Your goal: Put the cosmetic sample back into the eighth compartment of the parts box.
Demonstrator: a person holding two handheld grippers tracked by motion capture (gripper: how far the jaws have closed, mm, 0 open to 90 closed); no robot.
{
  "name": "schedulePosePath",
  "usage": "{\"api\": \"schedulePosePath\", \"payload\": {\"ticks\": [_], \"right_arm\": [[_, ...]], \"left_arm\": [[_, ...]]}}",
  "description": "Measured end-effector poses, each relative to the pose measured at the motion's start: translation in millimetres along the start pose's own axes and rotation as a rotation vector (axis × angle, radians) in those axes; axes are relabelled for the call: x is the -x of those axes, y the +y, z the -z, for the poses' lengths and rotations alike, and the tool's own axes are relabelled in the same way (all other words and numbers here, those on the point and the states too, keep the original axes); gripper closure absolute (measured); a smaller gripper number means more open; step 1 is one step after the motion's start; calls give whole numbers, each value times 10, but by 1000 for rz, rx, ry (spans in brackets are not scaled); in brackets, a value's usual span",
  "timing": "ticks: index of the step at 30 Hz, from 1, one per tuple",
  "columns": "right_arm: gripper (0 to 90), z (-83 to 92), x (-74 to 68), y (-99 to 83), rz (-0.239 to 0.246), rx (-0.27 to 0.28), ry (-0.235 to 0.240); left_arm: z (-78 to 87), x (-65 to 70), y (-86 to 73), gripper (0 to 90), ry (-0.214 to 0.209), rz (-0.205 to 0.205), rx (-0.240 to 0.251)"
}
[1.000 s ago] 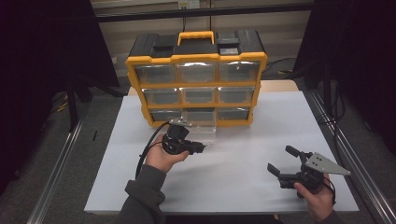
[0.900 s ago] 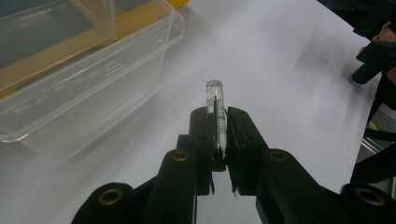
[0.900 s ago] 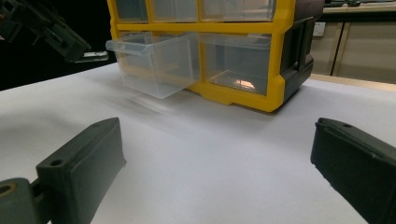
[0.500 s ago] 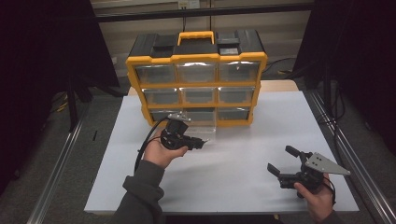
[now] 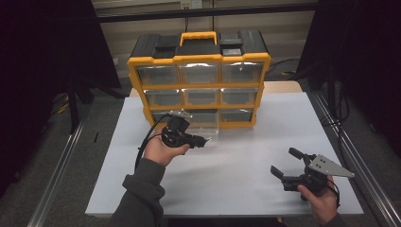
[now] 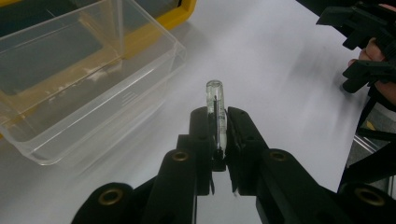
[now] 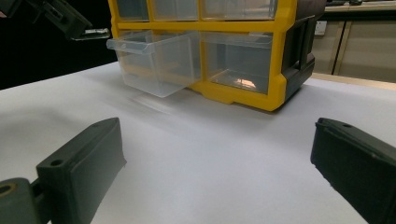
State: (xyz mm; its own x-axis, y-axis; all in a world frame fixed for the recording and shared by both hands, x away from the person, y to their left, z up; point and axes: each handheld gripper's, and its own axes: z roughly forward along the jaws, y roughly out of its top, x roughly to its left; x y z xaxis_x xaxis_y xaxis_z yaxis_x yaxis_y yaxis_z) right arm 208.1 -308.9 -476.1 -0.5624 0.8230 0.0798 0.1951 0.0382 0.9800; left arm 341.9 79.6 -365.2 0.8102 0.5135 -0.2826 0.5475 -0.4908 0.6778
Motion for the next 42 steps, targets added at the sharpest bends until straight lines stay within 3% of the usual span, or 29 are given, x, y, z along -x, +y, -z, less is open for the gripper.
{"api": "schedulePosePath", "payload": {"ticks": [20,42], "right_arm": [[17,1,1,-1,-3,-6,6],[17,0,2,-1,-1,-4,8]], "left_arm": [[91,-21,147,812,15,-19,-18],[114,-73,264,812,30,-10,-12]]}}
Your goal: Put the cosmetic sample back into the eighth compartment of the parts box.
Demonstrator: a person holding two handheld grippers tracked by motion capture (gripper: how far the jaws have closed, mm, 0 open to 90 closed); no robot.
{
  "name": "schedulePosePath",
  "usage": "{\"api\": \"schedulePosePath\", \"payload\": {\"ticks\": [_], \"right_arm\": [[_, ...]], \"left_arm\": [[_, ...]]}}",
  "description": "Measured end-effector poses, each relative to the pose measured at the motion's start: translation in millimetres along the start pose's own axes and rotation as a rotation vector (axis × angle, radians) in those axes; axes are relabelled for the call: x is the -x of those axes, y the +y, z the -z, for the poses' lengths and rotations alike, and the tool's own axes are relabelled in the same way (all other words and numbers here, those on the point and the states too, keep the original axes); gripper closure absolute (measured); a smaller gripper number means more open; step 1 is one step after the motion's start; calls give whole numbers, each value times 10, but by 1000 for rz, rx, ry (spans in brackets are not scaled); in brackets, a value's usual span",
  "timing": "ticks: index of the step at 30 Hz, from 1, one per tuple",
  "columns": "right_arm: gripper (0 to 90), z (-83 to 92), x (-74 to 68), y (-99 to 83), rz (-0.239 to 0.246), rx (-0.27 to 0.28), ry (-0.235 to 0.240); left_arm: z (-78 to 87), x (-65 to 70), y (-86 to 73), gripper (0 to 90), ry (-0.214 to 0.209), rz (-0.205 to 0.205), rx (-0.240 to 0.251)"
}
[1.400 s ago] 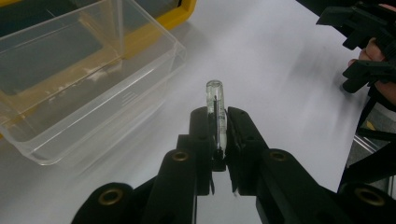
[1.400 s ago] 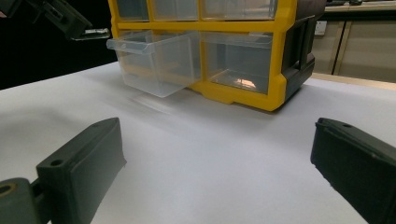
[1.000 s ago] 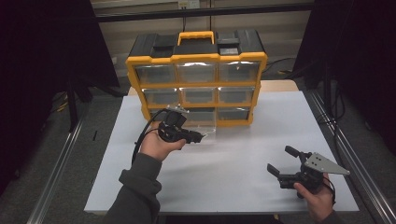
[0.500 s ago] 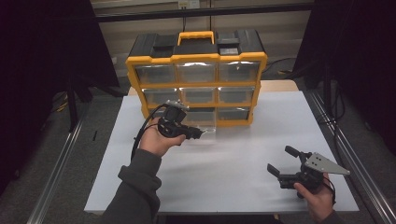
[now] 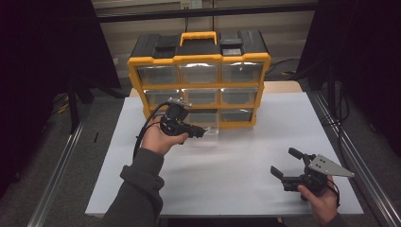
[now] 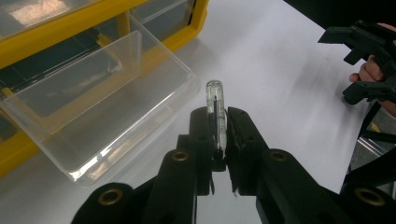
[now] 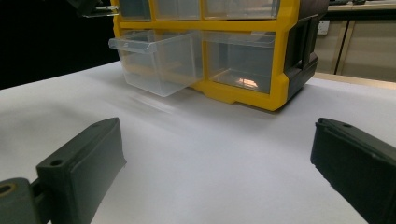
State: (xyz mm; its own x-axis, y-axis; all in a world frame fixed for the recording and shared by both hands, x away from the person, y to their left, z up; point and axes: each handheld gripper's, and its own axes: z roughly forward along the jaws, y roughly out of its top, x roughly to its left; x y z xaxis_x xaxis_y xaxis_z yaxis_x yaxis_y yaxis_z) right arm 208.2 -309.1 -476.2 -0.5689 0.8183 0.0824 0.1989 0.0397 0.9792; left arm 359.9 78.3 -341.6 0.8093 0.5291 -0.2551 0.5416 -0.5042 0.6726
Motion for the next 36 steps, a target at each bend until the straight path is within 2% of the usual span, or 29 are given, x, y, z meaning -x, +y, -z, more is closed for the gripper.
{"api": "schedulePosePath", "payload": {"ticks": [1,4,5,16,18,26,29,36], "right_arm": [[17,-1,-1,0,-1,-1,1],[17,-3,-2,-1,1,-2,3],[17,-7,-3,-2,1,2,1],[17,-1,-4,0,-4,0,0],[17,0,-1,0,-1,-1,1],[17,0,0,0,0,0,2],[17,1,3,0,2,1,1],[18,-1,-2,2,0,3,1]], "left_arm": [[3,-7,3,812,-9,5,1],[9,-10,19,812,5,6,4],[11,-20,23,812,-9,1,8],[22,-41,71,812,19,0,0],[14,-47,72,812,5,1,5],[16,-89,107,812,24,2,0],[13,-99,115,812,33,16,9],[4,-147,125,812,23,23,22]]}}
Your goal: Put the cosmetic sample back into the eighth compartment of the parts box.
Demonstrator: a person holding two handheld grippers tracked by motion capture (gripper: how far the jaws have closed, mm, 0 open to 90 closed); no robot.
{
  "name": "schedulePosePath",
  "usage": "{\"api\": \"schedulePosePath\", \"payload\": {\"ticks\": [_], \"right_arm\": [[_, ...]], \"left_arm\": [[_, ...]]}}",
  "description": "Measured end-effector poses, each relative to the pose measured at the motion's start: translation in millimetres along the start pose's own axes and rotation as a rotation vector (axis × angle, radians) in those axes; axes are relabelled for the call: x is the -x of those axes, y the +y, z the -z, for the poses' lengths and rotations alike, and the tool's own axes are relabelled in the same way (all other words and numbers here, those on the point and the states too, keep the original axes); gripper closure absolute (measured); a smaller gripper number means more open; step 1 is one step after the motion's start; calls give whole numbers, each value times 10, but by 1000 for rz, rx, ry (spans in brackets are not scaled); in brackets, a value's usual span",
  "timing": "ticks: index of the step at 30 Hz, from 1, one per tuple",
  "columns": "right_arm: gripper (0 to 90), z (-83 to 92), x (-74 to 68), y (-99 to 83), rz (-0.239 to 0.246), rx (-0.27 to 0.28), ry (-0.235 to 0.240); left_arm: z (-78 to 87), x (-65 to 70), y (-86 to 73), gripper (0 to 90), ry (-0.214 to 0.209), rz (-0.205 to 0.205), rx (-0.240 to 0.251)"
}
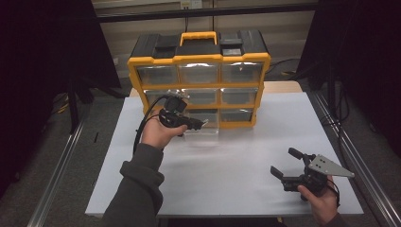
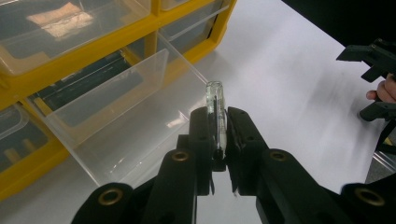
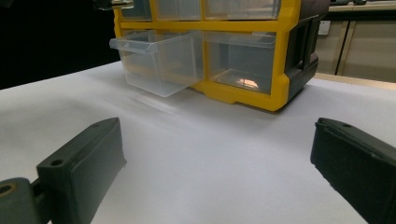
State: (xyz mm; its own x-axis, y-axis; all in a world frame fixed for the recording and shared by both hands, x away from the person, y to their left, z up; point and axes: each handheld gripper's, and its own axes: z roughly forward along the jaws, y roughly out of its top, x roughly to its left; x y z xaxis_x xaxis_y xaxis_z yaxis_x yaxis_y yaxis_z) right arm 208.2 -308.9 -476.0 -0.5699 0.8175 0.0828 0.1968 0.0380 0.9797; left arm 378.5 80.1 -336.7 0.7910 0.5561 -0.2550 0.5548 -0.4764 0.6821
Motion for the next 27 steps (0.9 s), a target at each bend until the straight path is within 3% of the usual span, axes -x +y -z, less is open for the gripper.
{"api": "schedulePosePath", "payload": {"ticks": [18,27], "right_arm": [[19,0,3,-4,-3,0,1],[19,1,5,-4,-9,0,4]], "left_arm": [[-43,-61,32,812,50,3,-4],[-65,-103,44,812,50,15,10]]}}
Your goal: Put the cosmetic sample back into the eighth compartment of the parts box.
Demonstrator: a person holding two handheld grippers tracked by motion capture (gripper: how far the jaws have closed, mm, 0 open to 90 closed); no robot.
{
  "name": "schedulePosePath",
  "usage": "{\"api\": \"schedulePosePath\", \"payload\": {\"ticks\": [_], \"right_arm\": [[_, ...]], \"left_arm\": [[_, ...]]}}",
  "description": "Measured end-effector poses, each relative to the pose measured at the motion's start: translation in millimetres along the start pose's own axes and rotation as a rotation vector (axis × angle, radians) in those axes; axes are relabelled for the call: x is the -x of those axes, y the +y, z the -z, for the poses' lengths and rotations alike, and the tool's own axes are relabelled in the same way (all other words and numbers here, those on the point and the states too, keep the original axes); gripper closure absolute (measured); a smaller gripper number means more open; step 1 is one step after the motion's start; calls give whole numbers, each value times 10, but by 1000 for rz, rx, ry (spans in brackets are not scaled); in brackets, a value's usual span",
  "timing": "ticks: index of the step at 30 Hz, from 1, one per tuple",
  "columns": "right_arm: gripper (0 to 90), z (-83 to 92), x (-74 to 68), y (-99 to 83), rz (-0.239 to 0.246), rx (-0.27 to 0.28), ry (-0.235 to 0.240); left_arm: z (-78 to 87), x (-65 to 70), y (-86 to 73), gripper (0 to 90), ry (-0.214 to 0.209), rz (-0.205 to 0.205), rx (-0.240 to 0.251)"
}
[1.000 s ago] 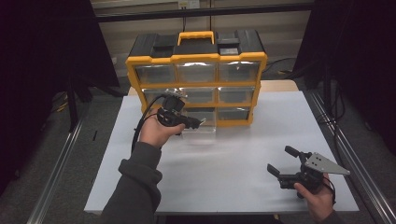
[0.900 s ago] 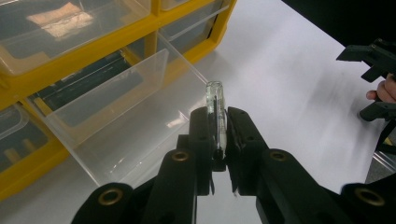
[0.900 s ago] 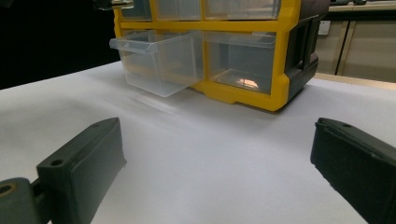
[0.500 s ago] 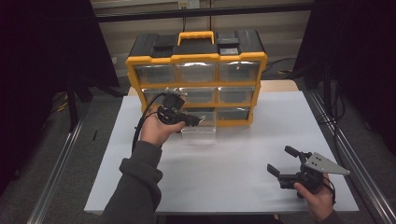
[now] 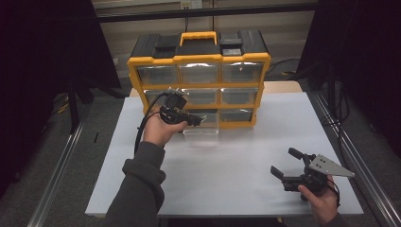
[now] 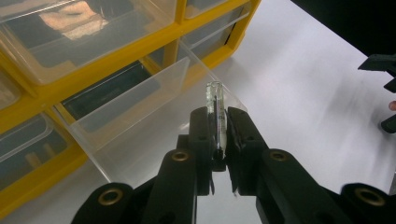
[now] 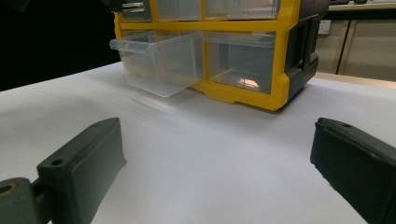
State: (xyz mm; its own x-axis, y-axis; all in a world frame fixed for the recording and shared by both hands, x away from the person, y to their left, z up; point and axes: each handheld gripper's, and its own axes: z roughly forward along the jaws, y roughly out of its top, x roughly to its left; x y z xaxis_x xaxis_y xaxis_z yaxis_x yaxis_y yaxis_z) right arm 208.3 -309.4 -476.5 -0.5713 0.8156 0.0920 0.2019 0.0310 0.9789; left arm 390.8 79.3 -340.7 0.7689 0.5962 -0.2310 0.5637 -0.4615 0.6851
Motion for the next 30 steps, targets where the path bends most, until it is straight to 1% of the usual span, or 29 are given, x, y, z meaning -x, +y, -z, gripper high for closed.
{"api": "schedulePosePath", "payload": {"ticks": [1,2,3,6,9,10,11,13,14,15,16,17,18,19,22,24,26,27,29,30], "right_arm": [[19,-2,1,0,1,2,4],[19,-3,2,1,4,4,4],[19,-4,2,1,4,4,5],[20,-2,2,1,7,4,2],[20,-2,5,0,3,4,1],[20,2,7,0,4,2,-3],[20,2,6,-1,1,2,-2],[20,2,7,-1,4,2,-2],[20,2,7,-1,3,2,-1],[20,1,6,0,3,2,1],[20,-1,4,0,2,2,3],[20,-1,4,0,2,2,4],[21,-2,5,0,4,4,6],[21,-2,4,1,4,4,6],[21,-2,3,0,4,3,6],[21,-2,3,1,5,4,7],[21,-3,3,1,7,4,7],[21,-2,3,1,7,4,7],[21,-2,4,0,7,3,7],[21,-2,4,0,7,4,7]], "left_arm": [[-2,-2,2,812,6,3,0],[-1,-8,6,812,12,-4,-11],[-8,-14,4,812,5,-1,-4],[-12,-30,9,812,16,13,3],[-9,-49,17,812,18,14,9],[-8,-49,21,812,26,13,5],[-8,-56,23,812,26,11,5],[-20,-63,23,812,27,20,14],[-18,-70,27,812,36,14,4],[-25,-69,26,812,39,23,7],[-25,-79,28,812,42,18,4],[-25,-88,28,812,36,11,-2],[-34,-84,27,812,36,19,5],[-38,-82,27,812,49,18,-1],[-47,-95,29,812,44,9,-15],[-59,-95,30,812,49,16,-13],[-61,-103,29,812,47,11,-15],[-68,-115,28,812,53,6,-21],[-78,-112,28,812,63,13,-16],[-86,-115,27,812,59,19,-11]]}}
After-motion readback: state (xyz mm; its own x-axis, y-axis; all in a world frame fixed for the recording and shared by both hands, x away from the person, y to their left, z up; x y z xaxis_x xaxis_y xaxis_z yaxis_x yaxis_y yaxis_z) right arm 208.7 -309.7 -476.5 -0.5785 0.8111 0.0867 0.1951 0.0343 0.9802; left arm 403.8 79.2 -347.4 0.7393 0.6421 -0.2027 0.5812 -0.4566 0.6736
